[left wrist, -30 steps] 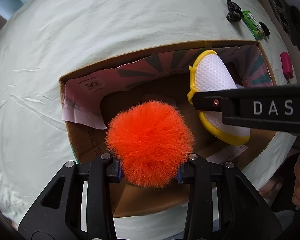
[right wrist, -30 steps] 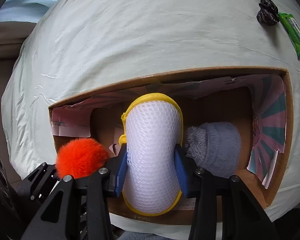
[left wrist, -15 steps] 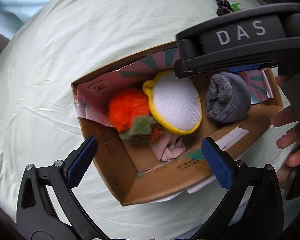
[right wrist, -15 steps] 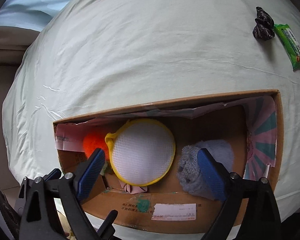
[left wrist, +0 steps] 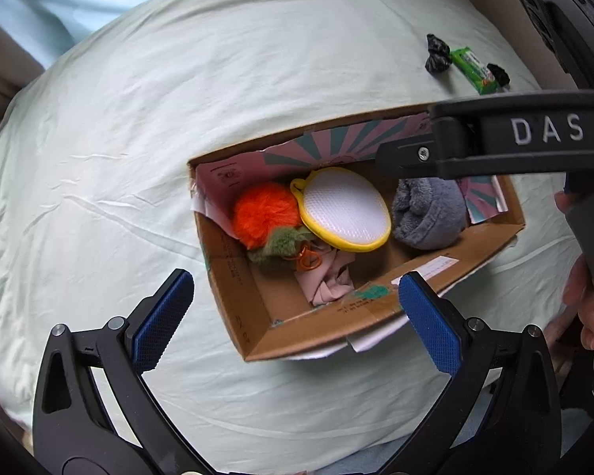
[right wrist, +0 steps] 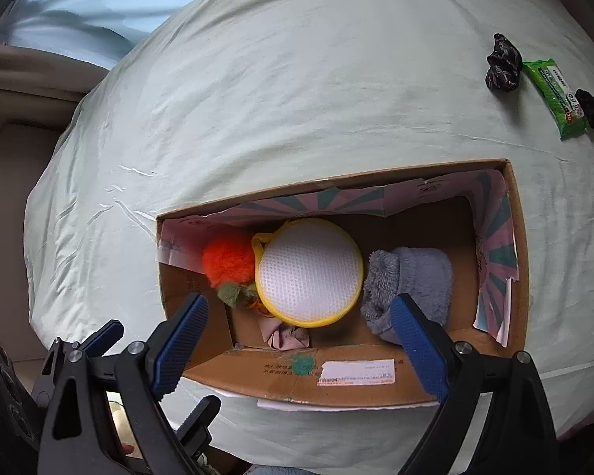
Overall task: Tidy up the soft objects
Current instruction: 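Lift both tools up and away from the box, then grasp the black patterned scrunchie with the left tool while the right tool grasps the black scrunchie, then carry both scrunchies over the cardboard box with both tools, then open both tools to drop the scrunchies into the box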
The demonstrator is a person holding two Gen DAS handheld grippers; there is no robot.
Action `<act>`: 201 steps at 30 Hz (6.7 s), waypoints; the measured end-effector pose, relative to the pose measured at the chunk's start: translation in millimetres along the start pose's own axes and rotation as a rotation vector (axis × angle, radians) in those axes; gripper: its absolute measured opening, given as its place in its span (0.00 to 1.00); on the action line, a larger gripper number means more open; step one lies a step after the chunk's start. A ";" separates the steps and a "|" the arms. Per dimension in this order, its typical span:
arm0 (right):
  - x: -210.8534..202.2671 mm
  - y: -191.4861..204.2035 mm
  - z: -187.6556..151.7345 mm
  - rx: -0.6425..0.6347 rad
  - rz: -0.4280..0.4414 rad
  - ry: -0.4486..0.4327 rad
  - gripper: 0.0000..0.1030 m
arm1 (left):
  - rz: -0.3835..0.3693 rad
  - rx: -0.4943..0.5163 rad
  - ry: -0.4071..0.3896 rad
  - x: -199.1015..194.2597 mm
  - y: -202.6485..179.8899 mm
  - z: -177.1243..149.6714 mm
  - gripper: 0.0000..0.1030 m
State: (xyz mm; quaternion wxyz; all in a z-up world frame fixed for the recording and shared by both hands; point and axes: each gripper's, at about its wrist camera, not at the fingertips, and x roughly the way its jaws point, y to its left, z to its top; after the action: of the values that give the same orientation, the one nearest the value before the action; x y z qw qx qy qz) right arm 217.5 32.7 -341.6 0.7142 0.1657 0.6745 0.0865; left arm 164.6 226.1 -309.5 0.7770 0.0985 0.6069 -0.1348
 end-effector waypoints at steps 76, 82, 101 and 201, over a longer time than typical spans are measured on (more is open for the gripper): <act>-214.5 -317.8 51.6 -0.089 -0.253 -0.635 0.89 | -0.017 -0.148 -0.344 -16.5 -269.5 226.9 1.00; -162.2 -338.1 97.3 -0.034 -0.230 -0.577 0.89 | -0.010 -0.124 -0.250 65.1 -261.8 270.2 1.00; -9.6 -376.9 160.2 -0.005 -0.316 -0.373 0.72 | -0.023 0.005 -0.039 239.6 -271.7 319.8 0.53; 50.2 0.7 12.6 -0.109 -0.101 0.030 0.27 | -0.049 -0.041 0.015 58.9 -6.0 2.3 0.31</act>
State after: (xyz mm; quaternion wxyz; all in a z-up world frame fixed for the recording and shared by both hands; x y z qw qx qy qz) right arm 233.9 49.2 -387.8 0.7153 0.0910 0.6870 0.0895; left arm 178.1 214.4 -366.1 0.7709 0.0683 0.6175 -0.1407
